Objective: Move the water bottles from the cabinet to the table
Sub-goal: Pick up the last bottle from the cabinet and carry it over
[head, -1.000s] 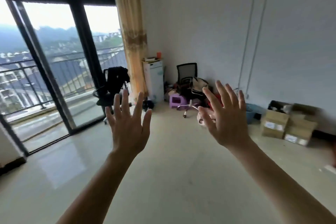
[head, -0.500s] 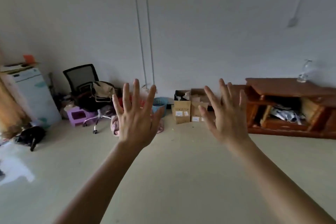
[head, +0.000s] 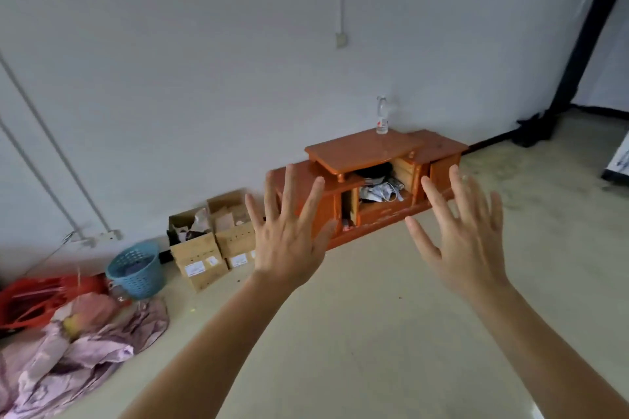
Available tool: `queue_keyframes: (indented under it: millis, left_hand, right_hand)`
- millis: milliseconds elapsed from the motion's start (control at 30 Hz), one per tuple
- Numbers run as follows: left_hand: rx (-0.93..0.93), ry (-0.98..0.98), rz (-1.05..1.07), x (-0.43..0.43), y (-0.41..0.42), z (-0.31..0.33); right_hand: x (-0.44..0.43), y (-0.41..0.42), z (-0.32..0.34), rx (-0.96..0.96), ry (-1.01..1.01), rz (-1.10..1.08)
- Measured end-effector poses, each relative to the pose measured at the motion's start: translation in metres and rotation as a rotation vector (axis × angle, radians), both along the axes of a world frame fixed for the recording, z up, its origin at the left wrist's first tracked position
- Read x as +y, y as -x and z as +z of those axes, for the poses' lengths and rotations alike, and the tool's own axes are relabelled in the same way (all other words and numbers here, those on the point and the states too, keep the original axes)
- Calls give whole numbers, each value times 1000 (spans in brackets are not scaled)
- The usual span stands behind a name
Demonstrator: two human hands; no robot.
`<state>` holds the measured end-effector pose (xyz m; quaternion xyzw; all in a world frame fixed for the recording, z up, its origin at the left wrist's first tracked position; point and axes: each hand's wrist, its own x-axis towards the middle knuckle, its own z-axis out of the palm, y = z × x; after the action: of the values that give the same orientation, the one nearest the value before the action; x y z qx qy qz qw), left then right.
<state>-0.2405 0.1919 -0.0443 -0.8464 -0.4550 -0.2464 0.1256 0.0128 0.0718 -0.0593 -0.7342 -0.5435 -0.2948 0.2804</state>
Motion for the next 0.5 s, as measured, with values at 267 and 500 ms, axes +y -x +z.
queue_keyframes:
  millis: [267,500]
  left_hand:
    - [38,-36,-3,125,-169,23]
    - [2,26,82,243,-250,26]
  right_hand:
    - [130,-156,20,75,39,-5]
    - [258,-249,23,64,50,55]
